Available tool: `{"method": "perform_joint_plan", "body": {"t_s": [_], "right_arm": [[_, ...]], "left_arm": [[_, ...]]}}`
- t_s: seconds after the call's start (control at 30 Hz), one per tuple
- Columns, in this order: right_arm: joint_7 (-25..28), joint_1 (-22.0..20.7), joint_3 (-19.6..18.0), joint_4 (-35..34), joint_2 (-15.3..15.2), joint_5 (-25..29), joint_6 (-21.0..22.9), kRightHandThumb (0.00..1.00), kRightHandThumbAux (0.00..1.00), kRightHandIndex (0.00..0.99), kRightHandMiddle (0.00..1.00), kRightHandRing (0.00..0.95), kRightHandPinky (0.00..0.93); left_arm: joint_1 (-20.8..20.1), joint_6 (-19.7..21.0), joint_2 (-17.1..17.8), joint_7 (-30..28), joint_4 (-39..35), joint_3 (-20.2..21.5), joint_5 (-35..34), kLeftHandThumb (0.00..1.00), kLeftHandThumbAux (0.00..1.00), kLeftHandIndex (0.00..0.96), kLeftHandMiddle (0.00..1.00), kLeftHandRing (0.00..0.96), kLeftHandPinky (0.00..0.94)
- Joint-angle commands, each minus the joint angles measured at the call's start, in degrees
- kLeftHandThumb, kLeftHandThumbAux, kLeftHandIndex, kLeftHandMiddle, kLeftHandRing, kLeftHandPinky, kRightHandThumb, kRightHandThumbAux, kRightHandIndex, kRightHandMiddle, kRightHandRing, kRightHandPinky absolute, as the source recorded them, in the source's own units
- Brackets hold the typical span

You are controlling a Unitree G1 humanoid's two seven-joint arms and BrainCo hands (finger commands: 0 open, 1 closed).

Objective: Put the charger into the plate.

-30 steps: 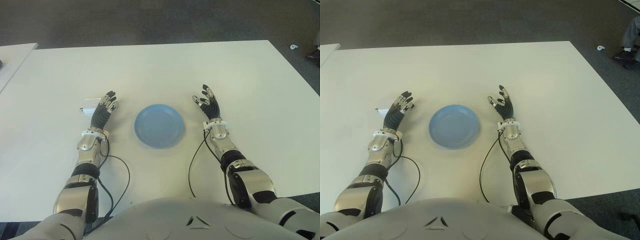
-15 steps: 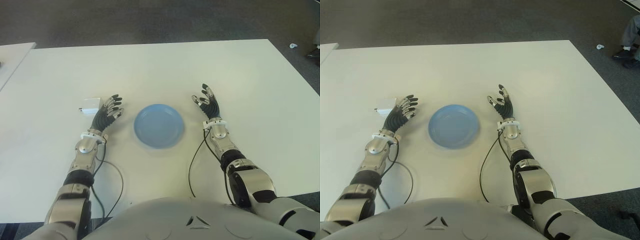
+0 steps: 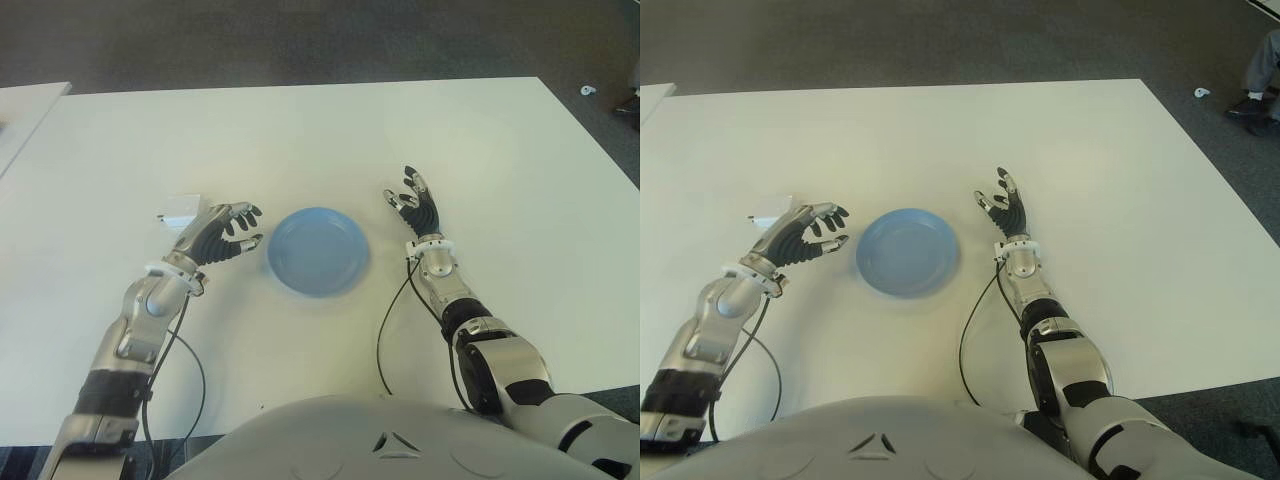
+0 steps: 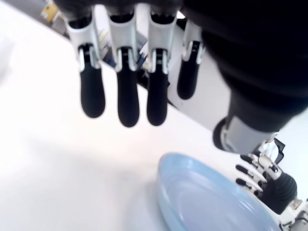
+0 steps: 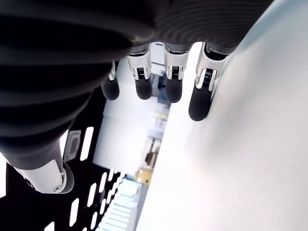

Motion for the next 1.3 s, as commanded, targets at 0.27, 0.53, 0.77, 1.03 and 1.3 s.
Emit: {"method": "perform_joint_plan", "body": {"t_s": [0.27,0.53,0.77,1.03,1.3], "right_arm": [[0.05,6.72,1.43,4.46,2.3,-1.44,3.79,0.317,0.623,0.02,0.072,0.089,0.151],[0.6,6.8,1.4,4.44,2.3,-1.15,3.81,0.359,0.626,0.021,0.068,0.091,0.165],[0.95,6.89,1.46,4.43,2.24,-1.16,3.58,0.372,0.631,0.022,0.074,0.101,0.175],[1.23,6.89,1.39,4.42,2.31,-1.05,3.62,0.363,0.629,0.026,0.079,0.105,0.172],[0.84,6.76,1.52,4.41,2.52,-1.25,3.71,0.359,0.629,0.038,0.084,0.107,0.174]], "left_arm": [[2.12,-1.23,-6.54,13.73,0.76,1.2,1.06,0.83,0.664,0.425,0.48,0.633,0.651],[-0.02,-9.01,-7.99,26.32,8.43,1.55,3.01,0.881,0.648,0.345,0.472,0.501,0.501],[-3.02,-11.45,-4.57,36.62,16.36,0.64,10.44,0.675,0.52,0.122,0.228,0.264,0.216],[-10.46,-12.57,5.67,45.94,29.86,-2.2,19.32,0.54,0.434,0.017,0.065,0.074,0.027],[-17.16,-10.48,9.78,45.89,40.93,-7.29,20.83,0.367,0.383,0.0,0.004,0.004,0.001]]}}
